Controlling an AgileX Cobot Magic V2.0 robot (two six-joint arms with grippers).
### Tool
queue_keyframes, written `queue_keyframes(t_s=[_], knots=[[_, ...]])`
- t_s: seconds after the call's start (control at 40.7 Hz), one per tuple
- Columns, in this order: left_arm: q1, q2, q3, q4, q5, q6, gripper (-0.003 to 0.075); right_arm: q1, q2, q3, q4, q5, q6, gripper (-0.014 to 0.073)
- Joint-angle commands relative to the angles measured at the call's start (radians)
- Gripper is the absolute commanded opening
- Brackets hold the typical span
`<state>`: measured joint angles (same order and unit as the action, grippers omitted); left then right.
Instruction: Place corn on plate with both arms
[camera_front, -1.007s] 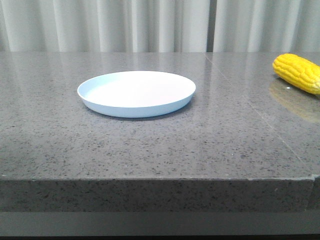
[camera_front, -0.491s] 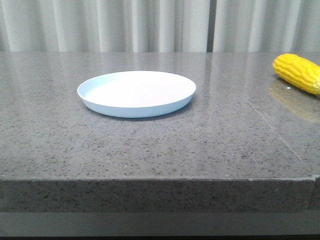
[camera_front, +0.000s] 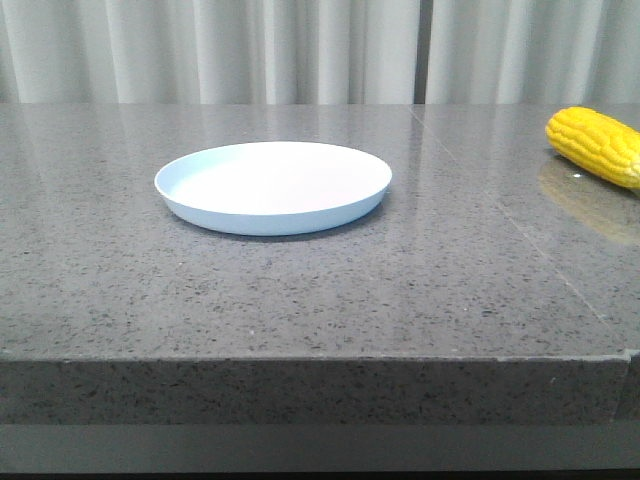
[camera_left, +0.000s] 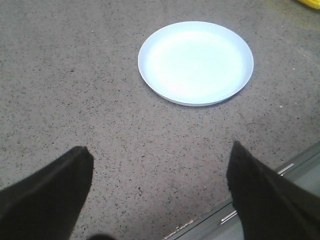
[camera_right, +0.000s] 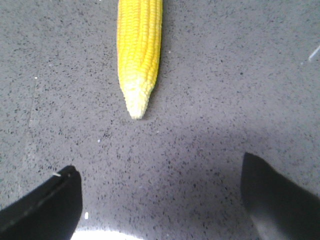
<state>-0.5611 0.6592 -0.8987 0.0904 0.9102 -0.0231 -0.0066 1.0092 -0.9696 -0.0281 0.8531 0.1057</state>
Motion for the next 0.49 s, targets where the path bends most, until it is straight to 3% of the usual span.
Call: queue_keyframes(t_s=[0.0,0.467], knots=[[-0.006,0.000,-0.026,0.006,-0.069,-0.011,0.0545,-0.004,0.075,-0.097,-0.004,-0.019,-0.012,0.0664],[-0.006,0.000,-0.026,0.006,-0.069,-0.011,0.0545,-0.003,0.484,-0.433,0.038,0.029,-0.014,0.0664]])
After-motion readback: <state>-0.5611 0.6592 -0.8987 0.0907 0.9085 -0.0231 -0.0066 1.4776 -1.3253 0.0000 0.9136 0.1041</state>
